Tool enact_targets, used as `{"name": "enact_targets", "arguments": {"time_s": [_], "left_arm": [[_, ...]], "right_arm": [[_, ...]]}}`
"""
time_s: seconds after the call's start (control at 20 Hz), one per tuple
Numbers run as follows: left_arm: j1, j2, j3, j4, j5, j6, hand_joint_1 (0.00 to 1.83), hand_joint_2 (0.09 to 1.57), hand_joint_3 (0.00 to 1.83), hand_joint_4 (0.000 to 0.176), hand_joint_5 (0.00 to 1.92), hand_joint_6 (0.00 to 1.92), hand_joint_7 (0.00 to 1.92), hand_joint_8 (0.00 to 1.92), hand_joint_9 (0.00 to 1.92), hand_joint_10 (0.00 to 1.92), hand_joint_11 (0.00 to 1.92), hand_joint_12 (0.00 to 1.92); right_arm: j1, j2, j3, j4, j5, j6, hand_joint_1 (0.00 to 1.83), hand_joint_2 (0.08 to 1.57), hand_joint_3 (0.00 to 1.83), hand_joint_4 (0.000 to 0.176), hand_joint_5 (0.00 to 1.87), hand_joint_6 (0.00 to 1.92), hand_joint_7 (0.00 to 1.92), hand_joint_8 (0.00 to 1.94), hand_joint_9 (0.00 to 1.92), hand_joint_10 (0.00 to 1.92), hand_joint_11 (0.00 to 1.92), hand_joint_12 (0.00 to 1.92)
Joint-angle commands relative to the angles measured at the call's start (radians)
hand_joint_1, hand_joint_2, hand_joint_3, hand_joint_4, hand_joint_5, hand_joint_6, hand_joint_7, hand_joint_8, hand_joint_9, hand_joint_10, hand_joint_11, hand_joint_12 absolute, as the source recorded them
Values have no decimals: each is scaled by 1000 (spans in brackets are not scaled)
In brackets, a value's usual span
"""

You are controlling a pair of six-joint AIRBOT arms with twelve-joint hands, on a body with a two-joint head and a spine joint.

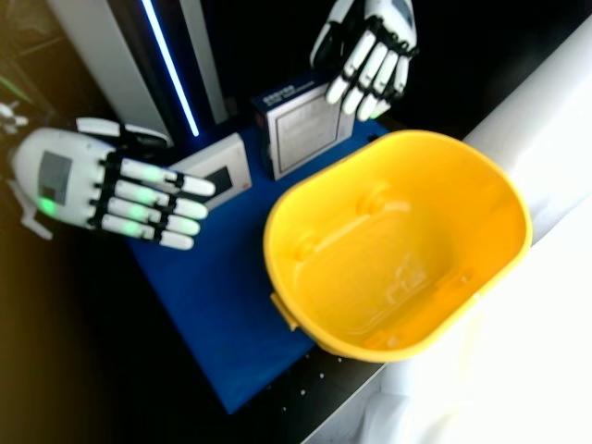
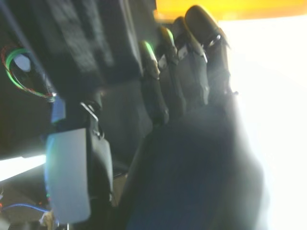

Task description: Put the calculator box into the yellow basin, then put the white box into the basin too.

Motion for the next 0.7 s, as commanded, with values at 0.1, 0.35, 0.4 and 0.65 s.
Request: {"name": "enact_targets", "arguments": {"time_s": [0.1, 0.35, 0.4, 0.65], "left_arm": [[-12, -1, -5, -15, -120, -13, 711, 768, 12, 41, 215, 4, 266, 3, 250, 32, 0, 852], [-13, -48, 25, 23, -40, -58, 690, 809, 12, 83, 230, 3, 239, 0, 266, 21, 0, 966], [-13, -61, 37, 38, -17, -73, 697, 817, 14, 82, 232, 3, 234, 0, 252, 14, 0, 973], [-14, -107, 84, 91, 81, -113, 746, 948, 9, 35, 433, 21, 422, 23, 372, 96, 0, 1291]], "right_arm": [[-1, -1, 1, 1, -111, 7, 627, 744, 11, 0, 550, 34, 550, 32, 381, 333, 0, 1281], [-1, -36, 19, 27, -62, -13, 665, 767, 15, 0, 564, 28, 548, 21, 381, 324, 0, 1301], [-1, -43, 23, 30, -51, -13, 695, 780, 18, 0, 564, 25, 558, 23, 396, 338, 0, 1334], [0, -66, 38, 31, -36, -13, 1059, 977, 21, 0, 766, 100, 751, 84, 404, 799, 64, 1547]]}}
